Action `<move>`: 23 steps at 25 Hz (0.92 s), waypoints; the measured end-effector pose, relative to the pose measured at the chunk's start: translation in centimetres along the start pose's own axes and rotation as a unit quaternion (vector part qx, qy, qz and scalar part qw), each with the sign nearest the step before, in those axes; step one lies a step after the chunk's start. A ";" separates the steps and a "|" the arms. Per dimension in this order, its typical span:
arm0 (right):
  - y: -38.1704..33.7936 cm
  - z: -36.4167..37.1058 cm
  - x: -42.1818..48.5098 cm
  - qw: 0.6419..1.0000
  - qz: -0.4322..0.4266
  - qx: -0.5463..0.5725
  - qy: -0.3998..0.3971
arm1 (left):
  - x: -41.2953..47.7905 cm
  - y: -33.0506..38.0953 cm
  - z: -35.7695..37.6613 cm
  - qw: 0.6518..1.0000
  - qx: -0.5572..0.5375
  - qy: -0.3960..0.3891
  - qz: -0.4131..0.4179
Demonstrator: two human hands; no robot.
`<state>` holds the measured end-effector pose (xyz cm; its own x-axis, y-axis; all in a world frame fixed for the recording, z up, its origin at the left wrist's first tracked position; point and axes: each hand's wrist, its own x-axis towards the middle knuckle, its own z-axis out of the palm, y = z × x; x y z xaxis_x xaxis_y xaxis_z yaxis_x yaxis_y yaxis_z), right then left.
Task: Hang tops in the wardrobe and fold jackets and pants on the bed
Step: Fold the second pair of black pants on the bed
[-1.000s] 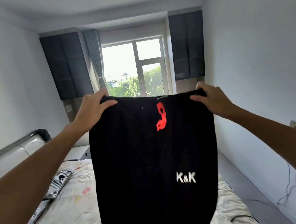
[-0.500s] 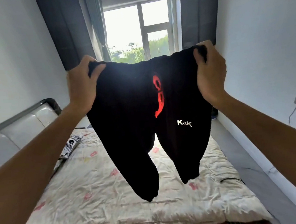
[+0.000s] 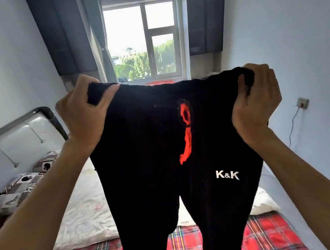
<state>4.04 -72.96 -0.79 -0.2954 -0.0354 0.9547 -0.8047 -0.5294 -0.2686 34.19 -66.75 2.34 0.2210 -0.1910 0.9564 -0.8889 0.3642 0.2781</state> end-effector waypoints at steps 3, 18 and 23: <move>-1.4 -2.0 0.6 1.000 0.024 0.008 -0.011 | 0.6 -0.1 -2.5 1.000 -0.014 -0.019 -0.005; 12.4 11.3 -15.8 0.922 0.092 -0.012 -0.375 | -13.3 -12.9 10.7 0.936 0.023 -0.328 -0.128; 20.9 13.1 -29.7 0.859 0.064 -0.107 -0.496 | -27.8 -18.8 17.3 0.886 0.108 -0.410 -0.188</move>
<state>2.79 -94.08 -33.10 0.1113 -0.8431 0.5261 -0.9056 -0.3040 -0.2957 37.77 -84.06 -31.02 0.2300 -0.8922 0.3886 -0.8899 -0.0313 0.4550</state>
